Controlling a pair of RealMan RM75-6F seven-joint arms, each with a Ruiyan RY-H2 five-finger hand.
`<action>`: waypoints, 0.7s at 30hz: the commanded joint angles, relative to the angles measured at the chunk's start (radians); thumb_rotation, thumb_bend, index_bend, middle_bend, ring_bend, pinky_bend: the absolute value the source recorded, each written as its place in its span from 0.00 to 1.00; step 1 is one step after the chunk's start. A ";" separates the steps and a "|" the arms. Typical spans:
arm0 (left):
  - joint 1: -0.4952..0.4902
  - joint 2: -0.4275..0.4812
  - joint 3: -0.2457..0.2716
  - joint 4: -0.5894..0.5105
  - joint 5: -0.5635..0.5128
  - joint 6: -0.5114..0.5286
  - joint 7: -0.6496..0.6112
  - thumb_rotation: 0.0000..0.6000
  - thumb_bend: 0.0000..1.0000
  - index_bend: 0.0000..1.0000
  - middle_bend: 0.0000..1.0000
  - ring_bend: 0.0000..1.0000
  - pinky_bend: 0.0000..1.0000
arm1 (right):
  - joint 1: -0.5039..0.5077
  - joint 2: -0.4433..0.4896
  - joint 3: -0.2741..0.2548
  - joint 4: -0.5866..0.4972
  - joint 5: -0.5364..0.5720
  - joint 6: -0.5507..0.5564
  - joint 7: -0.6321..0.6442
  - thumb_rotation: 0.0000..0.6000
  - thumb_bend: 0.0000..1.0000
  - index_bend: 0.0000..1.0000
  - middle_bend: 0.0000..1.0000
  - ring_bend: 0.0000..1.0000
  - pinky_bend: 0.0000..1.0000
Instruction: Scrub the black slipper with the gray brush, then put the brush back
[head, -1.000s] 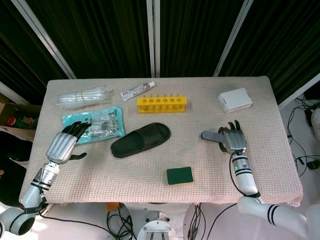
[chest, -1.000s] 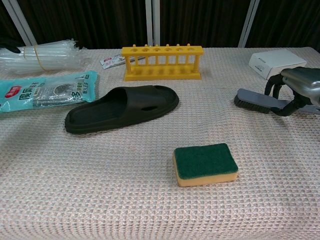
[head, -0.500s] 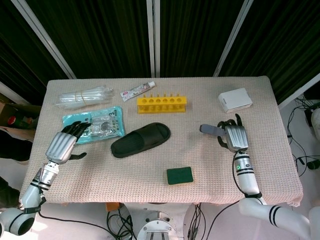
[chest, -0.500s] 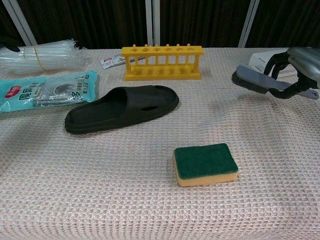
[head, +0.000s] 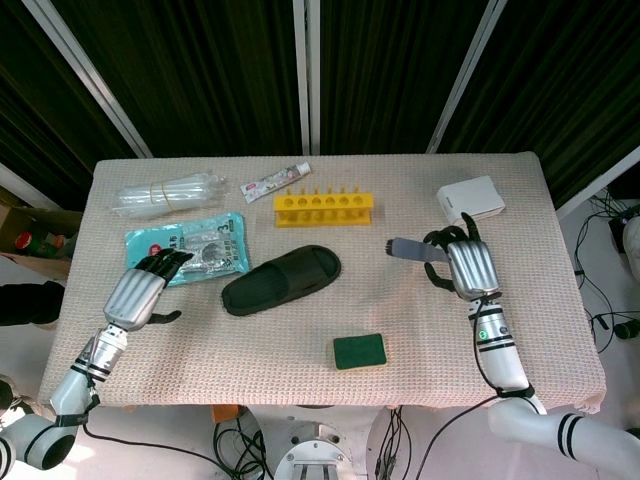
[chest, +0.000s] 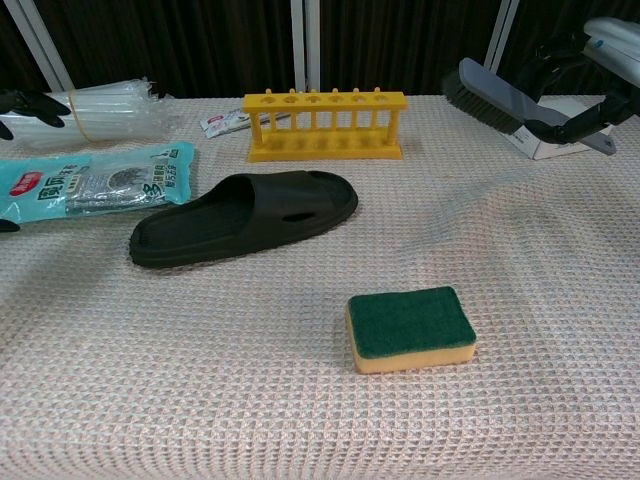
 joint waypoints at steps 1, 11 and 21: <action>-0.009 -0.012 0.012 0.008 0.019 -0.012 -0.003 1.00 0.04 0.13 0.16 0.11 0.25 | 0.032 0.015 0.018 -0.042 0.027 -0.042 -0.042 1.00 0.49 0.83 0.73 0.24 0.00; -0.064 -0.090 0.064 0.114 0.137 -0.042 -0.063 1.00 0.15 0.20 0.25 0.19 0.32 | 0.181 0.057 0.094 -0.188 0.224 -0.149 -0.323 1.00 0.49 0.83 0.73 0.24 0.00; -0.139 -0.158 0.089 0.204 0.193 -0.114 -0.031 1.00 0.33 0.25 0.29 0.22 0.34 | 0.327 0.032 0.091 -0.192 0.476 -0.180 -0.540 1.00 0.49 0.85 0.74 0.24 0.00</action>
